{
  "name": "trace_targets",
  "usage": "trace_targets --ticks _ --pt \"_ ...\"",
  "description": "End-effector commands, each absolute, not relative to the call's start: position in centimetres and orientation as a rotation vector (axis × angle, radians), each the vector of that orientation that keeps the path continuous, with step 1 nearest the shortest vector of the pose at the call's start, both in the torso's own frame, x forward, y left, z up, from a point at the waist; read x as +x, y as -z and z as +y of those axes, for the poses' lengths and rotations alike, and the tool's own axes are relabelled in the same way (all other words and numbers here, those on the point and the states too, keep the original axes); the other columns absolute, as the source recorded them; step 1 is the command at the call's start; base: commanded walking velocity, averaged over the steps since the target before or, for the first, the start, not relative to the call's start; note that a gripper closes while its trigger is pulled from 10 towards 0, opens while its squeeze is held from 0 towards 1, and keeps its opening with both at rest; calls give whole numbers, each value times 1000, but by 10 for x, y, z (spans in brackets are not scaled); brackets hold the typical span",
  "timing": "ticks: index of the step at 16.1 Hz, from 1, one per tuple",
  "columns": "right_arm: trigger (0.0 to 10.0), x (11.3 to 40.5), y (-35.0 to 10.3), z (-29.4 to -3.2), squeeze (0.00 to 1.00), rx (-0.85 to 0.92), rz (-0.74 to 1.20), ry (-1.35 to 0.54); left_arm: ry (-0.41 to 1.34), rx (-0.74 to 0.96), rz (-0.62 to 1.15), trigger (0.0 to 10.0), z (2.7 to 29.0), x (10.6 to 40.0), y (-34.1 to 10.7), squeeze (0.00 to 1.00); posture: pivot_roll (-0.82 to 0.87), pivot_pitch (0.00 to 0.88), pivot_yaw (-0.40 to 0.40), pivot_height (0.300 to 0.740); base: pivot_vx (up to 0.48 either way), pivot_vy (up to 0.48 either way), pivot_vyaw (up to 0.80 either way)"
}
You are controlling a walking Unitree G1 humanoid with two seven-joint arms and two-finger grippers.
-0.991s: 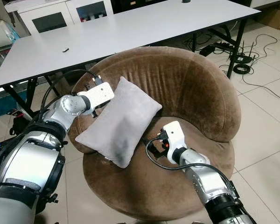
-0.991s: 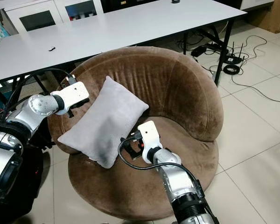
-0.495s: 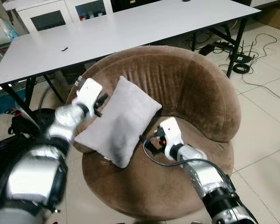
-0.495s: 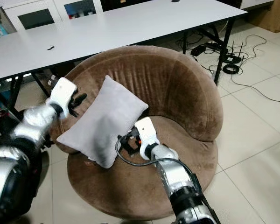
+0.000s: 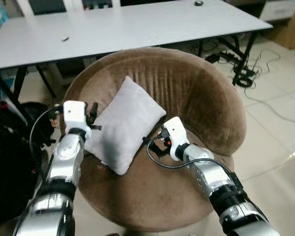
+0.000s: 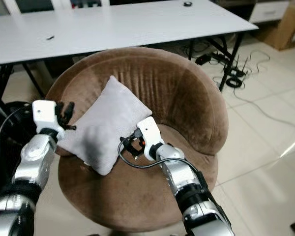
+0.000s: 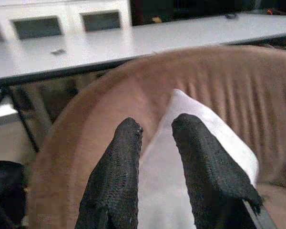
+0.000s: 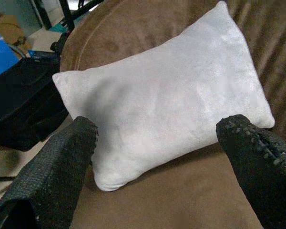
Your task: Move the pillow to the sofa from floor
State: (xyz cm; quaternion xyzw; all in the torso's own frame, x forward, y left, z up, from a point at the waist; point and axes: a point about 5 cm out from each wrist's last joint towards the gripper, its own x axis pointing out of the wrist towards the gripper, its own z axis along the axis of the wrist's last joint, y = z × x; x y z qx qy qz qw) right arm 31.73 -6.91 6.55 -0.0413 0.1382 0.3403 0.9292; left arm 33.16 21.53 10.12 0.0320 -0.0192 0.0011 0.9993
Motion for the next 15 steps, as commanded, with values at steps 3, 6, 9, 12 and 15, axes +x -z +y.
trace_targets --ticks 3,6,9,12,15 --pt "10000 321 -64 -74 0 -110 288 -709 -126 -3 -87 10000 227 312 -111 0 47 0 -18 740 0 0 0" --pt "10000 322 -63 -77 0 -133 294 -708 -166 -105 -60 10000 198 275 -99 0 50 0 -31 740 0 0 0" --pt "10000 323 -62 -73 0 -117 294 -713 -186 -92 -40 10000 201 284 -105 0 48 0 -29 740 0 0 0" --pt "10000 324 -64 -70 0 -115 287 -722 -192 -86 -19 10000 203 283 -111 0 39 0 -20 740 0 0 0" --pt "10000 325 -64 -70 0 -117 279 -720 -169 -68 4 10000 198 286 -111 0 30 0 -10 740 0 0 0"
